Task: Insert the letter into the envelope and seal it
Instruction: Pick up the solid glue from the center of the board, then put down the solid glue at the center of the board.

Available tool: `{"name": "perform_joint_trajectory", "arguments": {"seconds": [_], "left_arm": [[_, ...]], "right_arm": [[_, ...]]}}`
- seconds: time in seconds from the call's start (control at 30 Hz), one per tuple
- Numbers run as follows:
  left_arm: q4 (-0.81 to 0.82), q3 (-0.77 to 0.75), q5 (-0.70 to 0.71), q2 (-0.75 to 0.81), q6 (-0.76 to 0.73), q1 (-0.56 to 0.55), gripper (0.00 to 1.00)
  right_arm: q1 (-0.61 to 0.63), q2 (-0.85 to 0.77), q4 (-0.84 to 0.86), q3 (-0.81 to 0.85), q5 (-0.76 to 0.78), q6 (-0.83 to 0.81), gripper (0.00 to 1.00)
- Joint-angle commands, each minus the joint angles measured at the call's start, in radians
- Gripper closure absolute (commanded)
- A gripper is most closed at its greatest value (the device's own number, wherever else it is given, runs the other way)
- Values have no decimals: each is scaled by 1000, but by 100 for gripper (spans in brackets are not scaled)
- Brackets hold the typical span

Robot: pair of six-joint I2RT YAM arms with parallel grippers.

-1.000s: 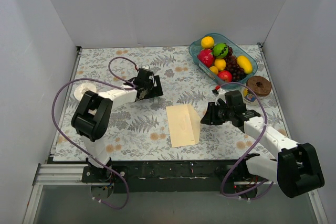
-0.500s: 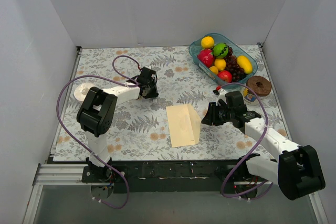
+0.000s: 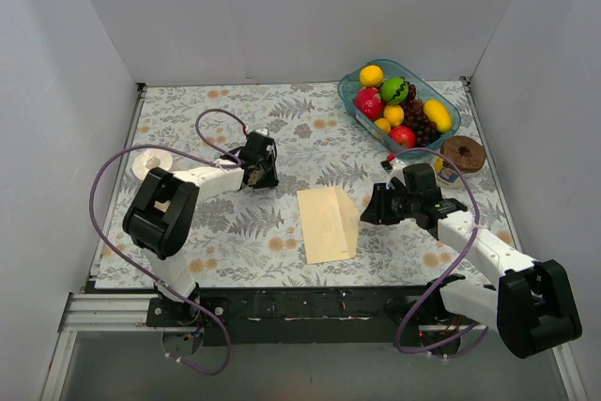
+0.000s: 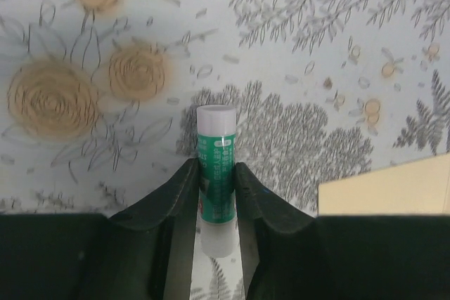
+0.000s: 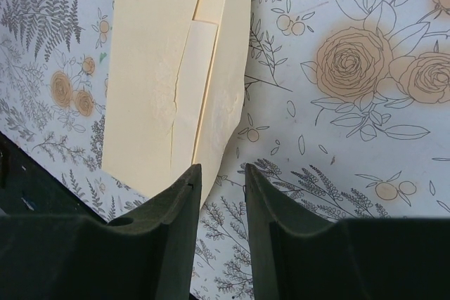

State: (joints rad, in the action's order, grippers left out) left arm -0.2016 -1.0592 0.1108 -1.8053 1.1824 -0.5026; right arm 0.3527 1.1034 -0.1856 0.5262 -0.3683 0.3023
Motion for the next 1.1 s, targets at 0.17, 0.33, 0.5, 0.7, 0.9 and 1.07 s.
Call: {"name": "perform_joint_trajectory", "arguments": {"seconds": [0.17, 0.33, 0.5, 0.7, 0.9, 1.07], "left_arm": [[-114, 183, 93, 331, 77, -177, 100], [-113, 290, 151, 426, 262, -289, 100], [-128, 324, 237, 416, 348, -381, 100], [-153, 323, 328, 339, 411, -422, 91], [-151, 349, 351, 314, 448, -444, 73], [-154, 357, 354, 310, 462, -448, 52]], "right_arm": [[-3, -11, 3, 38, 14, -28, 61], [-3, -7, 12, 35, 12, -17, 61], [-3, -10, 11, 31, 9, -15, 61], [-3, -27, -9, 29, 23, -26, 62], [-3, -45, -20, 21, 34, -29, 61], [-3, -47, -32, 29, 35, -29, 61]]}}
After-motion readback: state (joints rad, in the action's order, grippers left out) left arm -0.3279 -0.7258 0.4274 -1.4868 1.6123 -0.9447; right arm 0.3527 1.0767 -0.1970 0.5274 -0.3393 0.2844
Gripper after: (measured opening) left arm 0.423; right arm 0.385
